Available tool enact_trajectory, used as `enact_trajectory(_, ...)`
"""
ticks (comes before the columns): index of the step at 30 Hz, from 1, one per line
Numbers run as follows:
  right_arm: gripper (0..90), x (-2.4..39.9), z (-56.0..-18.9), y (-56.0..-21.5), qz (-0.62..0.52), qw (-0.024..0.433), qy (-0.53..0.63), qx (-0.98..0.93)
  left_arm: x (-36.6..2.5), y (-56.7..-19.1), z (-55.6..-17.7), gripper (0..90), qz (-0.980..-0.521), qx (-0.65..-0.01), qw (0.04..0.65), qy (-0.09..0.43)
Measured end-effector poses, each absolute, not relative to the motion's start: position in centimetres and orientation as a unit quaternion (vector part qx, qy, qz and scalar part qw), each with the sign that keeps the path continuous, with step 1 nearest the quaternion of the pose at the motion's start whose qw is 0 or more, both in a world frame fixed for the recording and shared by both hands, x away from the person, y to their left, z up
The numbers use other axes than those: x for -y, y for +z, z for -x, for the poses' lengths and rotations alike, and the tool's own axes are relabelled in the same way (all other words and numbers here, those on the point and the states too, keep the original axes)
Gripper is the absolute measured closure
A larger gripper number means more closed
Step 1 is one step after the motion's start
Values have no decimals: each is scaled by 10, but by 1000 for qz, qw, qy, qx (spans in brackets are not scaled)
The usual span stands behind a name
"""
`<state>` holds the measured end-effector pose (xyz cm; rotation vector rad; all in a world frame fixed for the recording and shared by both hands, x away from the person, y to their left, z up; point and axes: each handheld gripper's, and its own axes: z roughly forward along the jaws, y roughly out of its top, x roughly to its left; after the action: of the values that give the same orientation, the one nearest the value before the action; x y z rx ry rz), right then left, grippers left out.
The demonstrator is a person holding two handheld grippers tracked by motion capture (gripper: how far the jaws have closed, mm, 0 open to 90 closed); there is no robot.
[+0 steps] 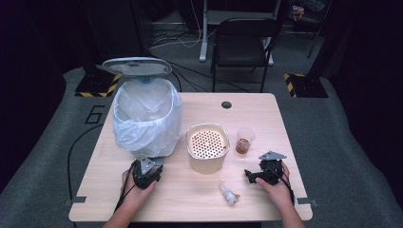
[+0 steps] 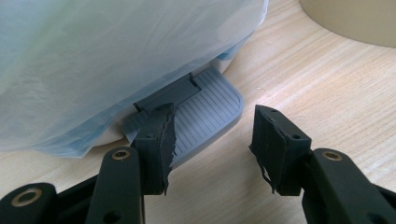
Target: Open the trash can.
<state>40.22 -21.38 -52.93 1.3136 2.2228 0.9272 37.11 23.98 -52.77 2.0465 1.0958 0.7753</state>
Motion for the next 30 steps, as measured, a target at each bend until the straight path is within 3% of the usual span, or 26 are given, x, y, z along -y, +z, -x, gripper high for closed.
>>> enact_trajectory(19, 7, 213, -402, -529, -471, 199, 332, -793, -241, -528, -371, 494, -787, -418, 344, 296)
enact_trajectory(20, 32, 212, -401, -529, -477, 199, 334, -788, -241, -528, -372, 494, -787, -418, 345, 295)
enact_trajectory(23, 265, 213, -400, -524, -479, 195, 346, -783, -242, -527, -372, 494, -787, -420, 346, 291)
enact_trajectory(25, 308, 213, -397, -517, -500, 158, 360, -772, -242, -527, -372, 494, -786, -421, 347, 289)
enact_trajectory(30, 300, 205, -383, -506, -481, 158, 365, -781, -242, -527, -372, 494, -787, -420, 346, 291)
